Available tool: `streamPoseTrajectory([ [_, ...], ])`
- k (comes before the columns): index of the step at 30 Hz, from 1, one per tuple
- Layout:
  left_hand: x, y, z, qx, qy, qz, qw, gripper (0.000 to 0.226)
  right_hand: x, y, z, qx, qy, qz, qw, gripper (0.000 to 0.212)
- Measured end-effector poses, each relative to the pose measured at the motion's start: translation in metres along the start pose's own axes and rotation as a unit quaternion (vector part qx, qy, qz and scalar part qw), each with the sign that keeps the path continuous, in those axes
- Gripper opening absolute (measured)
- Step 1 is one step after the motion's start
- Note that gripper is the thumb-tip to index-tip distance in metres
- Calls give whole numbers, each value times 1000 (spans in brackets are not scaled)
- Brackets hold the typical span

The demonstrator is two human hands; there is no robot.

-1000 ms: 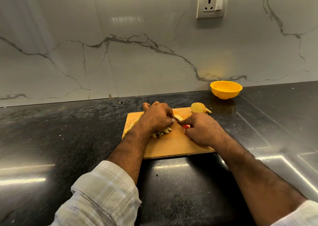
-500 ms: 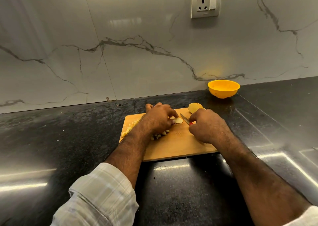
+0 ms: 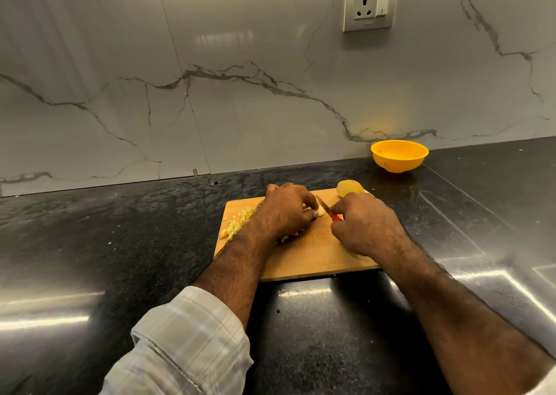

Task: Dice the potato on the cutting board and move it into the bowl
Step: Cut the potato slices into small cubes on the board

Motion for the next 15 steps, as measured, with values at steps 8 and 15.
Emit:
streamPoseTrajectory([
  [8,-3,1,1,-2,-5,-10,1000,19,9,-2,-23,-43,-115,-18,992,33],
  [15,-4,-2,-10,-19,-30,5,999,20,0,-4,-7,-9,-22,25,999,39],
])
Point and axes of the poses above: each hand's wrist, its own y-axis towards the middle knuckle, its own x-axis out of the palm, z = x × y, the point moved 5 cm from there along y, towards the middle knuckle, and after that the axes turned 1 degree about -z, right-handed, at the moved point
